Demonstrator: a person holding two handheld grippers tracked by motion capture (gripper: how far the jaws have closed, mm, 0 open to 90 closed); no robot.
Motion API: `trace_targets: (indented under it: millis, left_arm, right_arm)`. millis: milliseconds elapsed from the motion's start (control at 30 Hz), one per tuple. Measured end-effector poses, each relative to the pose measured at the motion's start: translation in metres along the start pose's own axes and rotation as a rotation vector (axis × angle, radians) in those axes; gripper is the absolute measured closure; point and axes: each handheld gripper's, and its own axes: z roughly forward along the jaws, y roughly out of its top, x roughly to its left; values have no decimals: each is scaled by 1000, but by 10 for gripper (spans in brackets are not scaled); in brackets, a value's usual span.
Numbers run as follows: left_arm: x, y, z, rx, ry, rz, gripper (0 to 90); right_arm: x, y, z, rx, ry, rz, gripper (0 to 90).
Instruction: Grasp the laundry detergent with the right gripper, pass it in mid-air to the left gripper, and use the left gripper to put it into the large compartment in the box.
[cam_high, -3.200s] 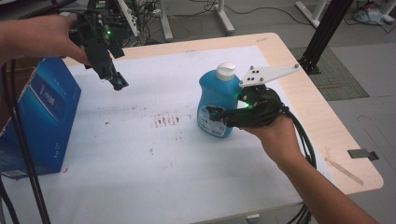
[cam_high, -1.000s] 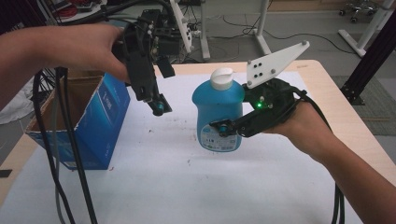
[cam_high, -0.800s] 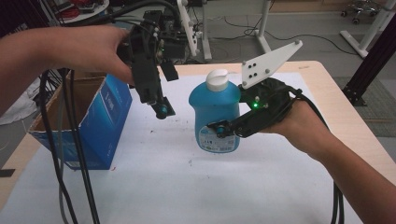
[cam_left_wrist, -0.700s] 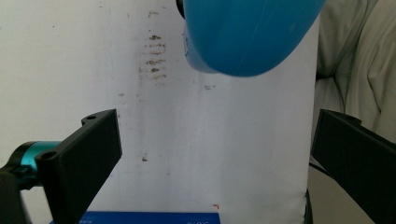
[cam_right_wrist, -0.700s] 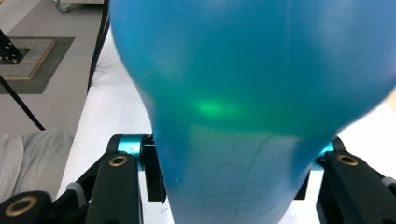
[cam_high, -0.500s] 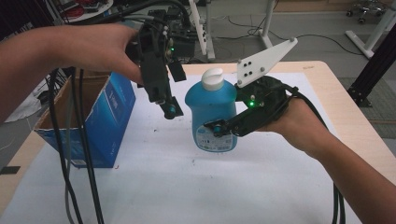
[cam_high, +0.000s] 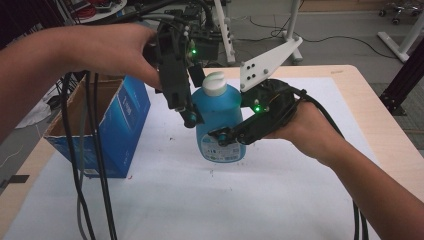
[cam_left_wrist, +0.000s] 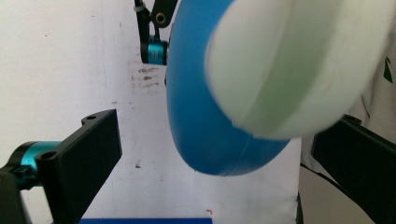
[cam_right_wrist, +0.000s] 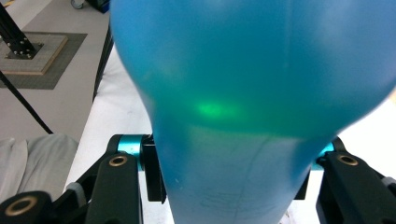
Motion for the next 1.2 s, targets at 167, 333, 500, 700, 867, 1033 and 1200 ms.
trace_targets:
  millis: [167, 333, 500, 700, 867, 1033, 1200]
  left_arm:
    - [0, 2, 2, 6, 4, 2, 18]
    - [0, 4, 3, 8, 4, 5, 18]
    - [0, 6, 3, 15, 4, 14, 17]
    - [0, 8, 5, 17, 0, 17, 18]
    - [0, 9, 6, 11, 5, 19, 17]
    - [0, 10, 6, 7, 7, 30, 18]
    - [1, 10, 6, 9, 8, 44, 94]
  right_arm:
    - [-1, 4, 5, 2, 3, 1, 461]
    - [-1, 7, 8, -2, 9, 1, 461]
    - [-1, 8, 10, -2, 13, 0, 461]
    - [0, 8, 10, 2, 13, -2, 461]
    - [-1, 8, 9, 0, 13, 0, 461]
    - [-1, 8, 10, 0, 17, 0, 461]
    - [-1, 8, 10, -4, 15, 3, 461]
